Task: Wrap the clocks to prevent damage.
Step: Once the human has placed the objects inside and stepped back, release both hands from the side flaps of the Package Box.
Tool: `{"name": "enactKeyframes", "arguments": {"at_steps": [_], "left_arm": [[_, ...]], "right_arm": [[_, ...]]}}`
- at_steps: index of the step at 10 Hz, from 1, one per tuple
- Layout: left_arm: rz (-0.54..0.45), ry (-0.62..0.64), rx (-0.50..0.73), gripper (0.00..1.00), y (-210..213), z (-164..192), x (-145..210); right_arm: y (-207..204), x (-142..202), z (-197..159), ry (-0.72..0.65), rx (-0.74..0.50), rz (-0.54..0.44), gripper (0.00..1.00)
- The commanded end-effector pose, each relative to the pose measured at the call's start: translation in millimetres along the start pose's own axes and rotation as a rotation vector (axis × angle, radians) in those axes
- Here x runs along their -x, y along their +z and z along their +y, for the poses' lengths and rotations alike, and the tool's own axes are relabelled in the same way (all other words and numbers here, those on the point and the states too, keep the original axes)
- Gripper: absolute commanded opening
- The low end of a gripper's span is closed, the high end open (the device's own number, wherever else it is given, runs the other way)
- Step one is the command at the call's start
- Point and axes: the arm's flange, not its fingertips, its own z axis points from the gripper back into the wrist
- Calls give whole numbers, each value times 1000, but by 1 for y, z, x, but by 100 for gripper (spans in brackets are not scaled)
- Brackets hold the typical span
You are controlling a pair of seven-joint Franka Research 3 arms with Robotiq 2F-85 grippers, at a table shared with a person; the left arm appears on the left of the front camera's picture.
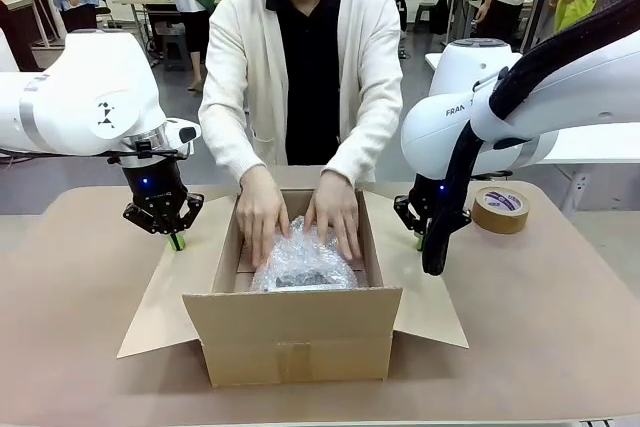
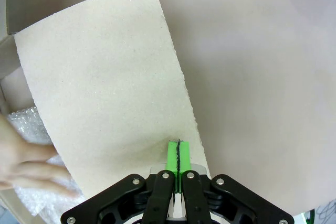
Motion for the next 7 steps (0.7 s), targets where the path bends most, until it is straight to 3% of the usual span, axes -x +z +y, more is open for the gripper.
{"name": "enactKeyframes", "arguments": {"at_steps": [1, 7], "left_arm": [[-2, 6, -1, 0, 1, 1, 0], [-2, 6, -1, 0, 1, 1, 0]], "right_arm": [[-1, 1, 1, 2, 5, 1, 1], [-1, 1, 1, 2, 5, 1, 1]]}}
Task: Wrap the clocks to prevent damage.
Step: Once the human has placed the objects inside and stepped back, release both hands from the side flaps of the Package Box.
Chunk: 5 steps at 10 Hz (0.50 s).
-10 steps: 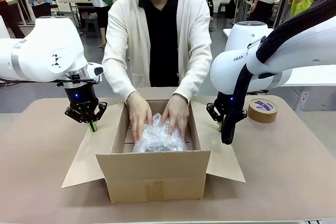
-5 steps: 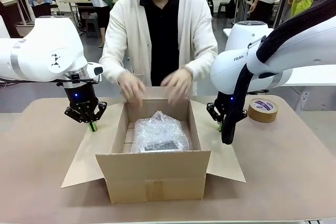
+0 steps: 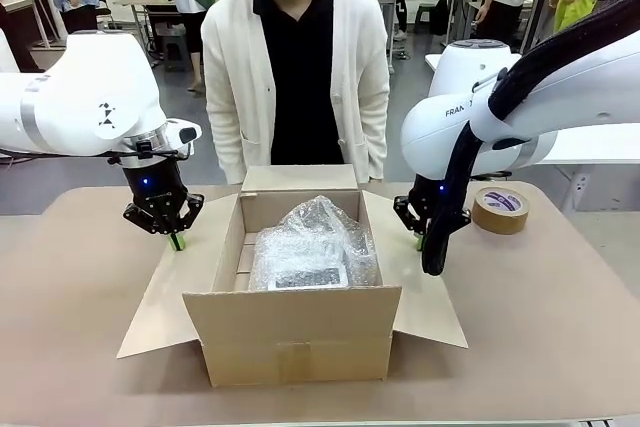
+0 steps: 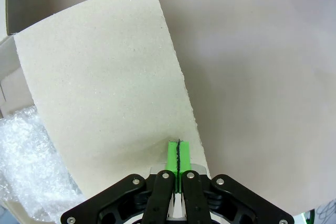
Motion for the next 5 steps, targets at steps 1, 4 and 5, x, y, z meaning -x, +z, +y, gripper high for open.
{"name": "enactKeyframes", "arguments": {"at_steps": [1, 4, 5], "left_arm": [[-2, 6, -1, 0, 1, 1, 0], [-2, 6, -1, 0, 1, 1, 0], [-2, 6, -1, 0, 1, 1, 0]], "right_arm": [[-1, 1, 1, 2, 5, 1, 1], [-1, 1, 1, 2, 5, 1, 1], [-1, 1, 1, 2, 5, 1, 1]]}}
